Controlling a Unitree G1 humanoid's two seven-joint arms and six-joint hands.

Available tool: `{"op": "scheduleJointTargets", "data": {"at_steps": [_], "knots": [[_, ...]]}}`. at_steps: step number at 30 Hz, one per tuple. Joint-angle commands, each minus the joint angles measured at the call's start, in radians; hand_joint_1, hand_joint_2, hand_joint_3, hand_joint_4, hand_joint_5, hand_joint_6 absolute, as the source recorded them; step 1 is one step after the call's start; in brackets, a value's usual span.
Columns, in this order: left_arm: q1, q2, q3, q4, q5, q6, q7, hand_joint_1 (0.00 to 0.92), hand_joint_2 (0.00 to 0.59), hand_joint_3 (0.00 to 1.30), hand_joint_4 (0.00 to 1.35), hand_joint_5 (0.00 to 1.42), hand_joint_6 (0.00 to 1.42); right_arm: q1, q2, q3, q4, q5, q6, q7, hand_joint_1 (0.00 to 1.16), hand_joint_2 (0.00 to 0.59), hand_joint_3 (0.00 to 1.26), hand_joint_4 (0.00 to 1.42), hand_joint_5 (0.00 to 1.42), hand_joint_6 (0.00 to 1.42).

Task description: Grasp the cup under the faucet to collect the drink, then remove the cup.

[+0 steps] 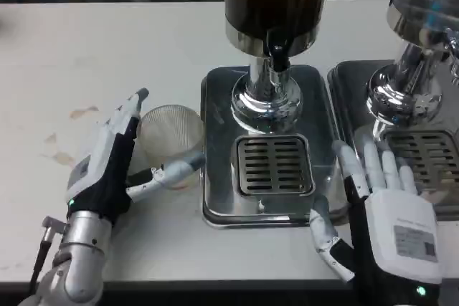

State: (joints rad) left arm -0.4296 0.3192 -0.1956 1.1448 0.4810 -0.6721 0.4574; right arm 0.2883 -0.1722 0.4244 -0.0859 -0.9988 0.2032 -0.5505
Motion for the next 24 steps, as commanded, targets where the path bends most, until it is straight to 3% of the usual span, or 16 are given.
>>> {"op": "scheduleJointTargets", "data": {"at_steps": [1, 8, 12, 17, 24], "knots": [[-0.02, -0.007, -0.013, 0.023, -0.002, 0.001, -0.004, 0.33, 0.017, 0.0, 0.0, 0.0, 0.0, 0.014, -0.002, 0.006, -0.018, -0.016, 0.005, 0.005, 0.3, 0.529, 0.11, 0.0, 0.0, 0.0], [-0.025, -0.015, -0.014, 0.053, -0.015, 0.002, -0.001, 0.384, 0.023, 0.0, 0.0, 0.0, 0.0, 0.026, 0.002, 0.009, -0.026, -0.016, 0.011, 0.005, 0.3, 0.523, 0.11, 0.0, 0.0, 0.01], [-0.029, -0.017, -0.016, 0.064, -0.02, -0.01, 0.0, 0.429, 0.026, 0.0, 0.0, 0.08, 0.05, 0.035, -0.001, 0.006, -0.037, -0.016, 0.017, 0.009, 0.31, 0.509, 0.11, 0.0, 0.0, 0.03], [-0.025, -0.026, -0.008, 0.066, -0.036, -0.025, 0.007, 0.434, 0.026, 0.0, 0.0, 0.15, 0.12, 0.04, 0.0, 0.007, -0.044, -0.015, 0.022, 0.012, 0.32, 0.506, 0.11, 0.0, 0.0, 0.04], [-0.028, -0.026, -0.005, 0.071, -0.05, -0.024, 0.013, 0.419, 0.027, 0.0, 0.0, 0.16, 0.13, 0.049, 0.006, 0.008, -0.047, -0.013, 0.028, 0.013, 0.32, 0.5, 0.11, 0.0, 0.0, 0.04]]}}
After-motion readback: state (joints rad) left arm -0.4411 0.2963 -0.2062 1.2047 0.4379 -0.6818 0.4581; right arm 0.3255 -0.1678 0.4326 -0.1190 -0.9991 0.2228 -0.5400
